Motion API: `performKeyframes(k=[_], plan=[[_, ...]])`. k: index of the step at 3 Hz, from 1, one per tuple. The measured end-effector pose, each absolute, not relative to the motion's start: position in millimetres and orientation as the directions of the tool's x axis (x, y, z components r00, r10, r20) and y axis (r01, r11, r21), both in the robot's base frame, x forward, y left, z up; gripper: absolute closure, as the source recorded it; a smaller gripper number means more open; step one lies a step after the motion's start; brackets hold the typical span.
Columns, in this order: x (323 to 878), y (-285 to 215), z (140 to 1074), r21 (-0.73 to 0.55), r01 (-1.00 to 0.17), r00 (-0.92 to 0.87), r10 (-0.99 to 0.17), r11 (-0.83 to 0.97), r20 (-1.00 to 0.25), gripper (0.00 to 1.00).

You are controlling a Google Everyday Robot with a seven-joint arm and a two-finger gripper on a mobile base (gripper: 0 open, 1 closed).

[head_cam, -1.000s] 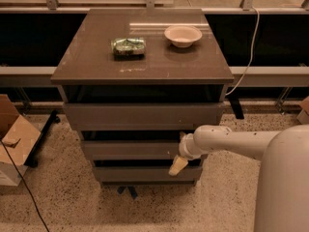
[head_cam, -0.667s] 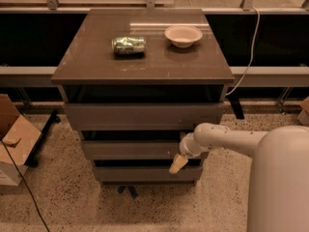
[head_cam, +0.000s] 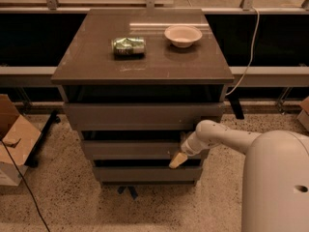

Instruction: Open middle drawer

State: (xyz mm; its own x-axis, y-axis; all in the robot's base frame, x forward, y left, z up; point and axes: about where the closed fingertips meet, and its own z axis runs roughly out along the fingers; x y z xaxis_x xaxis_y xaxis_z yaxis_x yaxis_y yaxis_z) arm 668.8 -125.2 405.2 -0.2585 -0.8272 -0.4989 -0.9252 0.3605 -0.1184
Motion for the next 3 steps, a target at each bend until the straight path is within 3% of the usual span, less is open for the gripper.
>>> performKeyframes(k=[2,3], plan=[[669,-128,408,-0.109,-0.924,-0.267,-0.824,0.366,-0.500,0.64],[669,-128,417,-0.109,-0.924,-0.267,-0.824,0.366,-0.500,0.93]])
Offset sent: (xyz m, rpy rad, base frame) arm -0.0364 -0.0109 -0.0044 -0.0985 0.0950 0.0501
